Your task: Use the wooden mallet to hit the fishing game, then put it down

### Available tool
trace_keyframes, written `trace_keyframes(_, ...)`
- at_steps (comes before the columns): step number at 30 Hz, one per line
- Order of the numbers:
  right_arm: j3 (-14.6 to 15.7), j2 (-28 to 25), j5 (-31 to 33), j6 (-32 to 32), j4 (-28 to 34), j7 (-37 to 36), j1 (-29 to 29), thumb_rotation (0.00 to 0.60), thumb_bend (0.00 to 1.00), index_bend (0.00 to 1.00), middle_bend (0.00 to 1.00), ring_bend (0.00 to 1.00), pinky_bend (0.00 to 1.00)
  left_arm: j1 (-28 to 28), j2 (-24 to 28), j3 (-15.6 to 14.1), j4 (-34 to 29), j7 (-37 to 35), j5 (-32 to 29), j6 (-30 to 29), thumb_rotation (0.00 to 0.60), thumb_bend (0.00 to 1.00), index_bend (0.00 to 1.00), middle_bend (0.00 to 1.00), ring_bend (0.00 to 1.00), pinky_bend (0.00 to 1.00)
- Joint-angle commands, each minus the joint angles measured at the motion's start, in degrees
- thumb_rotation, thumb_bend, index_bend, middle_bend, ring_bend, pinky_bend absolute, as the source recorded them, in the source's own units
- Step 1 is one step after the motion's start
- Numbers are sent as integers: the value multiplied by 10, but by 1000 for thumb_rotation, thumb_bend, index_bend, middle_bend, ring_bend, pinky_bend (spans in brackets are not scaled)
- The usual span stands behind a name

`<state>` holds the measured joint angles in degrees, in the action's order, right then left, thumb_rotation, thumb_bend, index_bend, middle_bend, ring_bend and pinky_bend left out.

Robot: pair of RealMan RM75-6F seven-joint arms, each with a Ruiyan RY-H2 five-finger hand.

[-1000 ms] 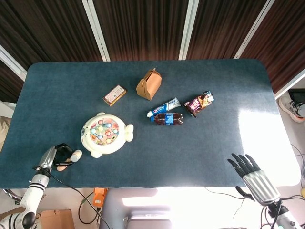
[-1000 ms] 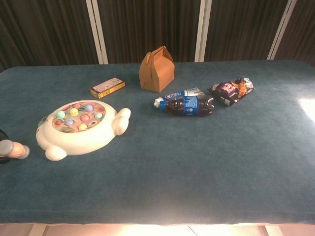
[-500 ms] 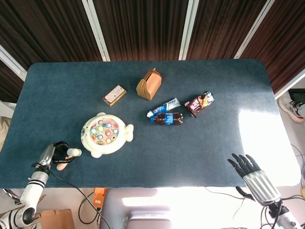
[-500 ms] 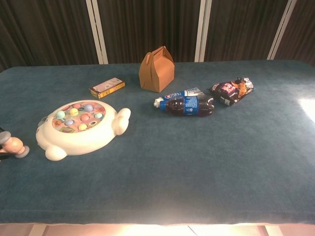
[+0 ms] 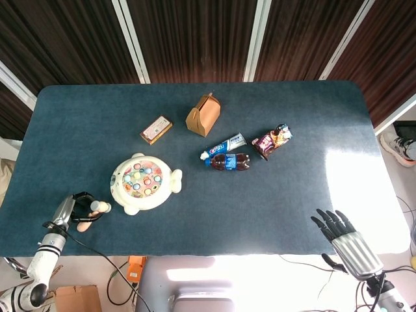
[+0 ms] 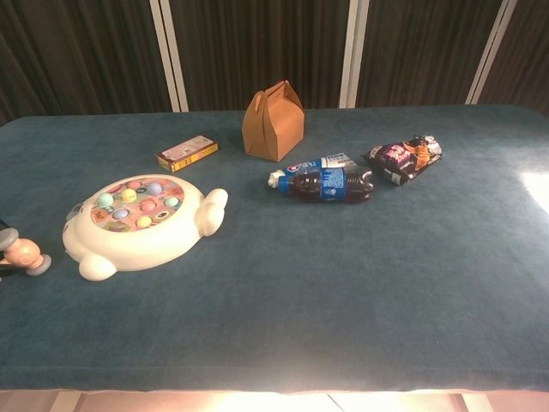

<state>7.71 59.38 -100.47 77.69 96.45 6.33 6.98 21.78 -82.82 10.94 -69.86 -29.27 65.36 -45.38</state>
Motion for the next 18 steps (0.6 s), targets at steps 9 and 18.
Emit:
trace_keyframes(9, -1, 1, 1, 1, -1, 1, -1, 600, 238, 0, 0, 0, 0, -25, 39, -25, -37, -48, 96, -70, 600, 89, 244, 140, 179, 342)
trace_keyframes(18, -6, 0, 17, 18, -1, 6, -14, 600, 238, 0, 0, 0, 0, -136, 177, -91, -92, -35, 278, -350, 600, 71, 56, 0, 0, 150)
